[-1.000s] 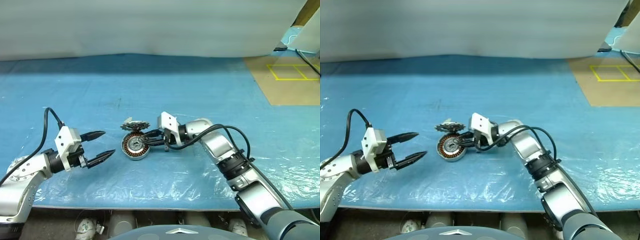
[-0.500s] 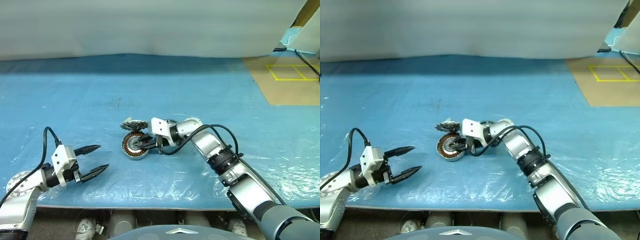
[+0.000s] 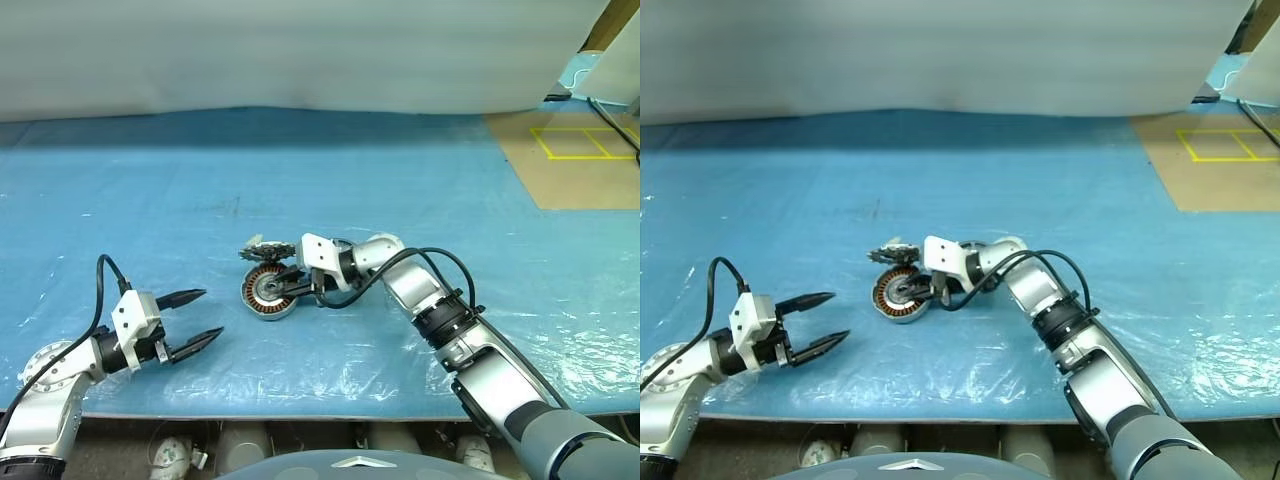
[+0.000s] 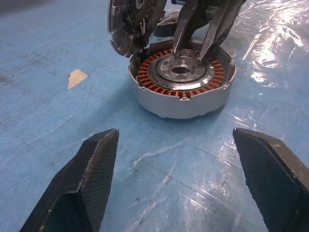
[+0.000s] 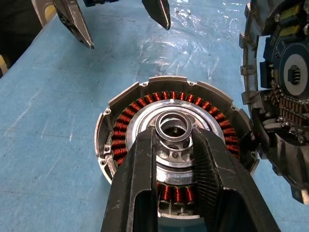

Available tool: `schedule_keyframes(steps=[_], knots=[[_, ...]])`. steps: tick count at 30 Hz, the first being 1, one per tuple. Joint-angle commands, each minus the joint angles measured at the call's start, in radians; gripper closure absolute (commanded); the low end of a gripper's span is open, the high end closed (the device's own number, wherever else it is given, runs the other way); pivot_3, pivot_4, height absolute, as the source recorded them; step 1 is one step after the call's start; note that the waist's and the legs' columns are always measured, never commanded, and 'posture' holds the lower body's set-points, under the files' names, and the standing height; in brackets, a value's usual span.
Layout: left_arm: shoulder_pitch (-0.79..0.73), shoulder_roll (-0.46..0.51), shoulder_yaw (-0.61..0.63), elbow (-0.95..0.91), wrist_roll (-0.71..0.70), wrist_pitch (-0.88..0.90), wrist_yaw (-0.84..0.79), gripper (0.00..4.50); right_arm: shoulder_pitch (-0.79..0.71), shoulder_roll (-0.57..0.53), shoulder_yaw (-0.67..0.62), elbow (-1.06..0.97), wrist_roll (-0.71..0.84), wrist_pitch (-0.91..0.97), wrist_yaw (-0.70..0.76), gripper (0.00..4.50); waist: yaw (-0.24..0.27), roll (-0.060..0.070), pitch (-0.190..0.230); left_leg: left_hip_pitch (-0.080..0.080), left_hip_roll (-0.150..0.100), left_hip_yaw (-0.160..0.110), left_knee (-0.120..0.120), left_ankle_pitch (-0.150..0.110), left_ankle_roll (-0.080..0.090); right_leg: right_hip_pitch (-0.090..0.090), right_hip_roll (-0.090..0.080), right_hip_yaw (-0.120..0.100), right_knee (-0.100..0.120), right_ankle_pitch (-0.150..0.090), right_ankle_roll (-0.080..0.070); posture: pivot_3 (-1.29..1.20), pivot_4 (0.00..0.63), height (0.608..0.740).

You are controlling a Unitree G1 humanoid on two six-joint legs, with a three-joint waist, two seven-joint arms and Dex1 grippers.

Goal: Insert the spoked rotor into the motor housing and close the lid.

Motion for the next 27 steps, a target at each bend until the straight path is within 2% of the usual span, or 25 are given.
schedule_keyframes(steps=[1, 11, 27], knots=[[0.0, -0.004, 0.003, 0.006, -0.001, -0.029, -0.004, 0.52, -0.026, 0.014, -0.017, -0.005, 0.008, -0.009, 0.001, 3.84, 0.0, 0.0, 0.0, 0.0, 0.0, 0.0, 0.0, 0.0, 0.0, 0.0, 0.0, 0.0, 0.0, 0.0, 0.0, 0.0, 0.15, 0.74], [-0.009, -0.004, 0.0, 0.027, 0.0, -0.043, -0.008, 0.52, -0.038, 0.023, -0.01, 0.055, -0.03, -0.043, -0.023, 3.84, 0.0, 0.0, 0.0, 0.0, 0.0, 0.001, 0.0, 0.0, 0.0, 0.0, 0.0, 0.0, 0.0, 0.0, 0.0, 0.0, 0.15, 0.74], [-0.04, -0.004, -0.018, 0.066, 0.015, -0.068, -0.023, 0.52, -0.029, 0.017, -0.004, 0.041, -0.037, -0.028, -0.011, 3.84, 0.0, 0.0, 0.0, 0.001, 0.0, 0.001, 0.001, 0.0, 0.0, 0.0, 0.0, 0.001, 0.002, 0.0, 0.0, 0.0, 0.15, 0.74]])
